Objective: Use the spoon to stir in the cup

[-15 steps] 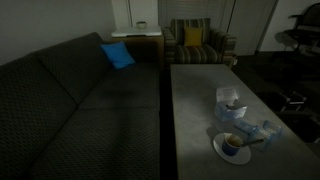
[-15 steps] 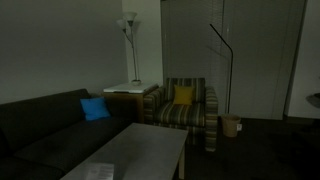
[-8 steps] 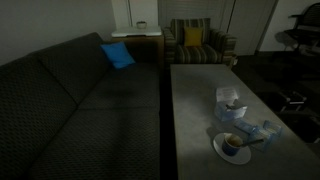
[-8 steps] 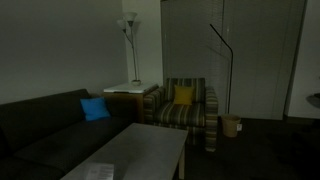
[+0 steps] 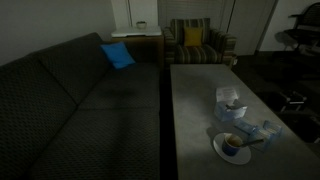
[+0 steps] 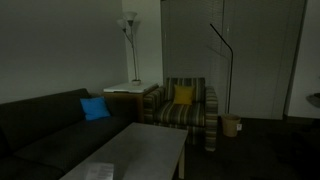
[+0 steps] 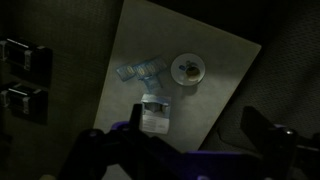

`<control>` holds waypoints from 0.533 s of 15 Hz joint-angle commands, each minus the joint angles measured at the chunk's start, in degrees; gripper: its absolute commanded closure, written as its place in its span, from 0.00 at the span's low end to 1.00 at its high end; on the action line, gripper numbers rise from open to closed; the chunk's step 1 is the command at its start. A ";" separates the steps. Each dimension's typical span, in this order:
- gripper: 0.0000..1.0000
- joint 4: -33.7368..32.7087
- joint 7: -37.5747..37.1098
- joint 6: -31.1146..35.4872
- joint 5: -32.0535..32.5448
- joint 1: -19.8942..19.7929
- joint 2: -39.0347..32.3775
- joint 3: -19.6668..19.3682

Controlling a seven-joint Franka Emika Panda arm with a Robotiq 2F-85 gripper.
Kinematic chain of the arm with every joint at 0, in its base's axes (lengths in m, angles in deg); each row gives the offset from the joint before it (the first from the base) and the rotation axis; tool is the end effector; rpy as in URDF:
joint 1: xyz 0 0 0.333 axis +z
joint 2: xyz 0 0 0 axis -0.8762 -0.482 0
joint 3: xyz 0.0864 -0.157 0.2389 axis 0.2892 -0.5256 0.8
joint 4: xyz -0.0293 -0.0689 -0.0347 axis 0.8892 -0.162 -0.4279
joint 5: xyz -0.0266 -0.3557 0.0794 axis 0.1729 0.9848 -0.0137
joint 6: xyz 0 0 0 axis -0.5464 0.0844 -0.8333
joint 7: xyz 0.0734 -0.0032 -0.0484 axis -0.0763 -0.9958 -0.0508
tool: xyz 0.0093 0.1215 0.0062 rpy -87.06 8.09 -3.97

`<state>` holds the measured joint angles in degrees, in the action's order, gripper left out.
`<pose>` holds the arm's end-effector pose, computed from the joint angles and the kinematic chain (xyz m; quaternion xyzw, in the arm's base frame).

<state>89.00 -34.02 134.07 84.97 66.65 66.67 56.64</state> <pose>0.3597 0.1026 0.4091 0.9932 0.0746 0.0677 0.0584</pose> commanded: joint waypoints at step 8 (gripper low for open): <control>0.00 -0.07 3.81 6.45 -0.48 1.95 -7.43 -1.33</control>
<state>89.00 -30.12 140.64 84.36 68.32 59.26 55.59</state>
